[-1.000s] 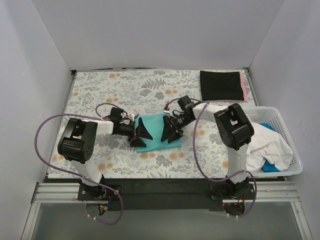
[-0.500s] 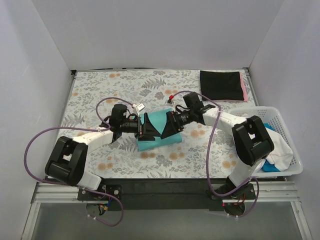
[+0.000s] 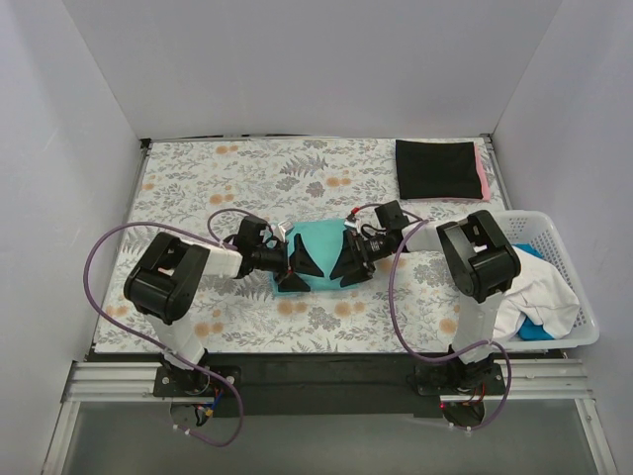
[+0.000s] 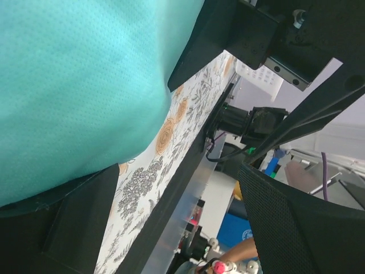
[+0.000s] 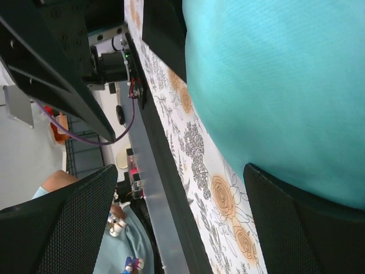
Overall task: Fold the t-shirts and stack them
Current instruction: Fold the tshirt
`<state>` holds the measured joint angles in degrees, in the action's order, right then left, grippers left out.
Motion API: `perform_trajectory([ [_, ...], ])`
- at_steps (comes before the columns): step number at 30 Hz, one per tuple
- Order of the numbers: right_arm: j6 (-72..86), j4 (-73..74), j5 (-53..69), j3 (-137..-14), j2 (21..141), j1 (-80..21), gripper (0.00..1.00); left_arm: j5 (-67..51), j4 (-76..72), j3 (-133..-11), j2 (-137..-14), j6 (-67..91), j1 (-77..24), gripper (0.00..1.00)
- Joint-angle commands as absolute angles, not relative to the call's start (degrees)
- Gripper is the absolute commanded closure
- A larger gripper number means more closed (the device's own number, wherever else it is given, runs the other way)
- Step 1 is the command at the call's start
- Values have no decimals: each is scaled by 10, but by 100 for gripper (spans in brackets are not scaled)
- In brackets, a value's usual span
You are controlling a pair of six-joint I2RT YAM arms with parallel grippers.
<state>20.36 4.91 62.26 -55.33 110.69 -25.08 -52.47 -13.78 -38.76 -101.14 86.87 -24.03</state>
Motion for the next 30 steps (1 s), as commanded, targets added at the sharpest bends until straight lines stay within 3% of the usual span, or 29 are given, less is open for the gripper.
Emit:
perform_trajectory([
  [1, 192, 52, 584, -519, 1122, -256, 2, -517, -40, -416, -1025, 771, -215, 14],
  [5, 204, 54, 609, -512, 1063, -261, 2, -598, 21, -446, -969, 675, -214, 14],
  [12, 187, 65, 593, -666, 1022, -230, 2, -607, 82, -536, -889, 620, -194, 14],
  [19, 171, 70, 574, -775, 1122, -223, 2, -555, 47, -652, -1017, 677, -160, 15],
  [30, 120, 61, 531, -826, 1265, -185, 2, -556, -69, -692, -1193, 771, -66, 16],
])
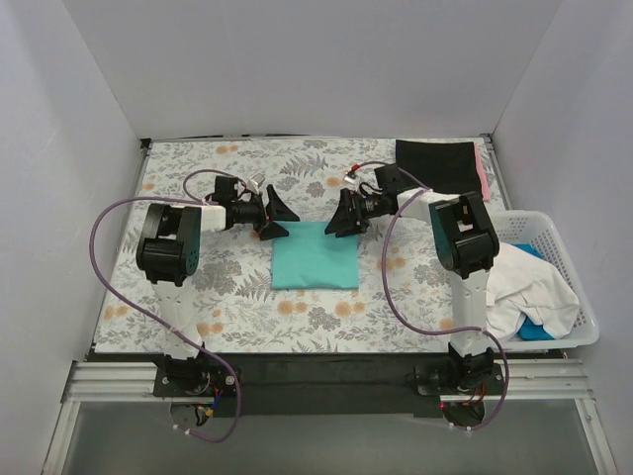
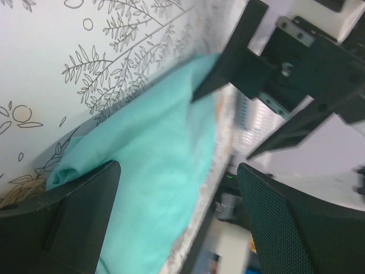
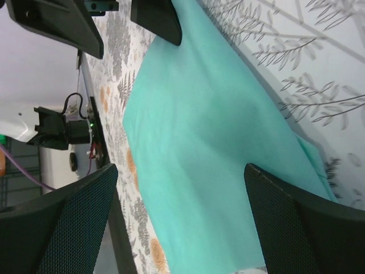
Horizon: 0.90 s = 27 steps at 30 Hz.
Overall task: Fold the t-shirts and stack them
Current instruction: Fold the tshirt
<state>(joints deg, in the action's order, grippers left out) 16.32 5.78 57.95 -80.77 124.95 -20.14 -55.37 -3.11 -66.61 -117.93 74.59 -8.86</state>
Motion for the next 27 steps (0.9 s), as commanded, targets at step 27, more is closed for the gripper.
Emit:
perform_trajectory([
  [27, -77, 162, 225, -679, 814, -159, 2, -467, 233, -652, -803, 86, -125, 11],
])
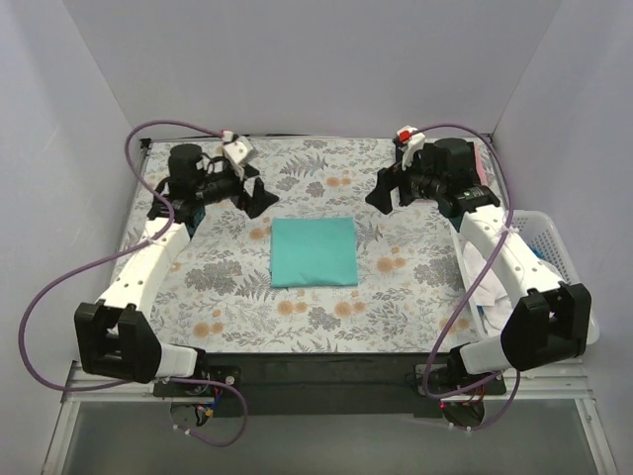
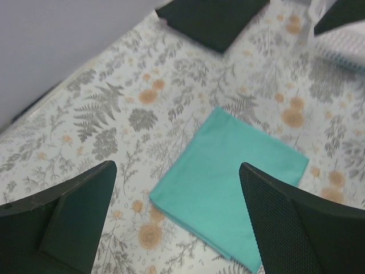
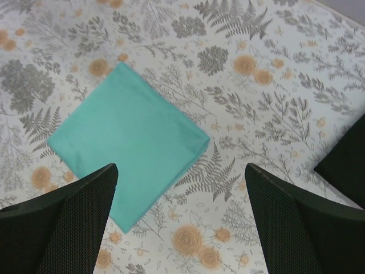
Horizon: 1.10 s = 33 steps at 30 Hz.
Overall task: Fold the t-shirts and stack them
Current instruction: Fold the tshirt, then neatly place the folded tshirt to the corner
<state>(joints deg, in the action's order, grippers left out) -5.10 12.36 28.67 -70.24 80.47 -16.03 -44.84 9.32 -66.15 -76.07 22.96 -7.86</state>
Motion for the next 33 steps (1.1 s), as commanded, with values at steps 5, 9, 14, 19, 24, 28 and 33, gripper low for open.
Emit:
perform_trajectory([
  [5, -84, 269, 333, -672, 850, -158, 2, -319, 147, -522, -755, -26, -299, 11],
  [9, -5, 238, 367, -603, 843, -159, 2, -203, 11, -413, -751, -83, -455, 12],
  [14, 49, 207, 374, -540, 847, -158, 2, -134, -118, -386, -828, -101, -526, 22],
  [19, 85, 185, 378, -519, 855, -158, 2, -102, -170, -393, -891, -110, -558, 37],
  [24, 127, 167, 397, -510, 870, -156, 2, -94, -213, -398, -947, -122, -571, 49],
  [28, 152, 154, 418, -497, 892, -152, 2, -79, -224, -416, -985, -115, -571, 53],
  [33, 178, 133, 426, -490, 911, -148, 2, -86, -229, -431, -1004, -99, -570, 68],
])
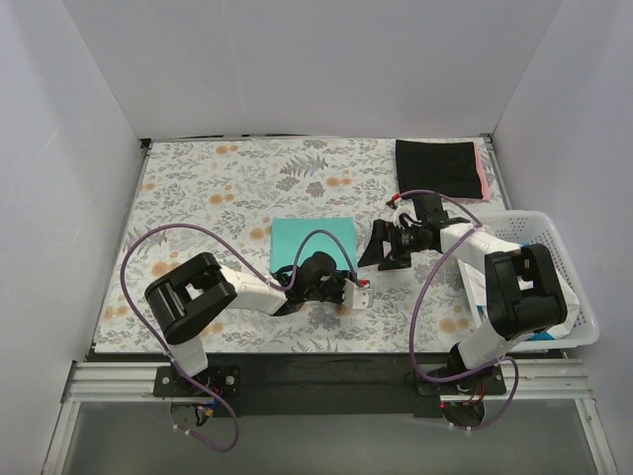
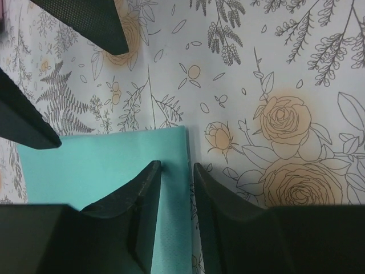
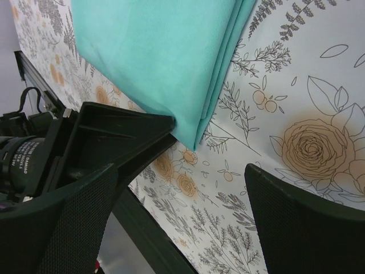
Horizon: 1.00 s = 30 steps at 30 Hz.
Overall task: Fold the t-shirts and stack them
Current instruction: Neatly place the folded tshirt to the corner
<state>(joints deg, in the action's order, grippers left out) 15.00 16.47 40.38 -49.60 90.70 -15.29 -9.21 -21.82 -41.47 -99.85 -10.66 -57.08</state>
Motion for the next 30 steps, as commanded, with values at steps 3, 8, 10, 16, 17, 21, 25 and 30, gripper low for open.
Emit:
perform_trajectory([
  [3, 198, 119, 434, -483, 922, -146, 2, -87, -231, -435, -1014, -95, -570, 85],
  [8, 223, 105, 455, -487, 957, -146, 2, -95, -234, -456, -1015, -62, -560, 100],
  [10, 236, 91, 461, -485, 972, -146, 2, -108, -229, -464, -997, -40, -548, 100],
  [16, 309, 12, 496, -480, 1013, -149, 4, -142, -216, -476, -965, 10, -530, 100],
  [17, 319, 5, 500, -480, 1018, -151, 5, -145, -213, -477, -963, 11, -529, 100],
  [21, 373, -64, 496, -477, 1038, -167, 13, -148, -215, -476, -953, 25, -524, 100],
  [25, 406, -83, 470, -493, 1072, -181, 23, -153, -216, -478, -942, 34, -520, 100],
  [30, 444, -132, 436, -502, 1102, -186, 35, -150, -217, -472, -933, 43, -519, 100],
])
